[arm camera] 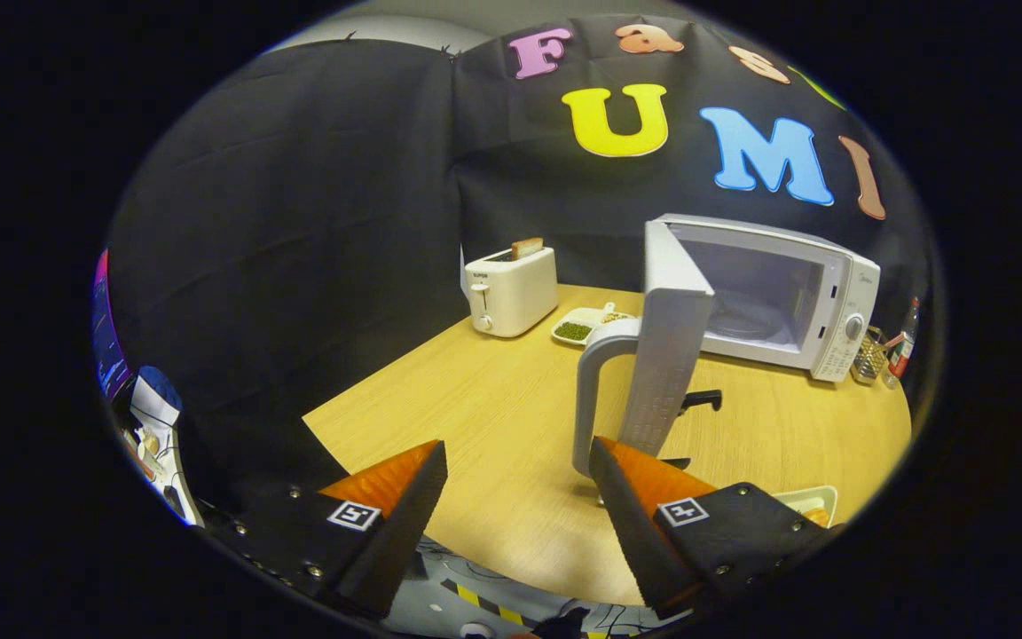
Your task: Open the microwave, put the food inside, and close the microwave door.
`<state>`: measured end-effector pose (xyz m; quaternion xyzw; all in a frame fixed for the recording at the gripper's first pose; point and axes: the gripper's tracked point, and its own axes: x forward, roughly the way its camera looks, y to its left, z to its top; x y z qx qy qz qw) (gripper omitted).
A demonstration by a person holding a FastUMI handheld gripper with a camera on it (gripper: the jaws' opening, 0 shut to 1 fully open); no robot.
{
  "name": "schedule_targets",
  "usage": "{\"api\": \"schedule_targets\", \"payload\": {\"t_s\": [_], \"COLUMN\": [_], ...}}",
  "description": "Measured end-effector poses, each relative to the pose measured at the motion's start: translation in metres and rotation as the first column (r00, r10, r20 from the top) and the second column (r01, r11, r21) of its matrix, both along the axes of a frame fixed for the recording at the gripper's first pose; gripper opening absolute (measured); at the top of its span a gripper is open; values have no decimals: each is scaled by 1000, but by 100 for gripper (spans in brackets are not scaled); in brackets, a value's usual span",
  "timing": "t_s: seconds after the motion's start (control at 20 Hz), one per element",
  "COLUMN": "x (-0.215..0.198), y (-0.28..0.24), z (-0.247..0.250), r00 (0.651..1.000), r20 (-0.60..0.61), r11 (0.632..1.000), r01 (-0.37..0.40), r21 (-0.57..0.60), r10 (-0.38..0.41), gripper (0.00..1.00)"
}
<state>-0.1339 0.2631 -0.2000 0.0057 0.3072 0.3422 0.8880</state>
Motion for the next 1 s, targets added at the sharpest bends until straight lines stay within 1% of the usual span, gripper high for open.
{"api": "schedule_targets", "payload": {"t_s": [0.15,0.3,0.45,0.75,1.0], "x": [1,6,16,39,52], "y": [-24,-51,-87,-160,-208], "z": [0,9,7,-17,-44], "r00": [999,994,985,946,909], "r20": [9,1,20,1,-13], "r11": [999,994,985,942,896], "r01": [31,107,174,324,408], "r21": [-18,12,-18,-92,-176], "r10": [-31,-108,-174,-325,-417], "gripper": [98,98,98,98,98]}}
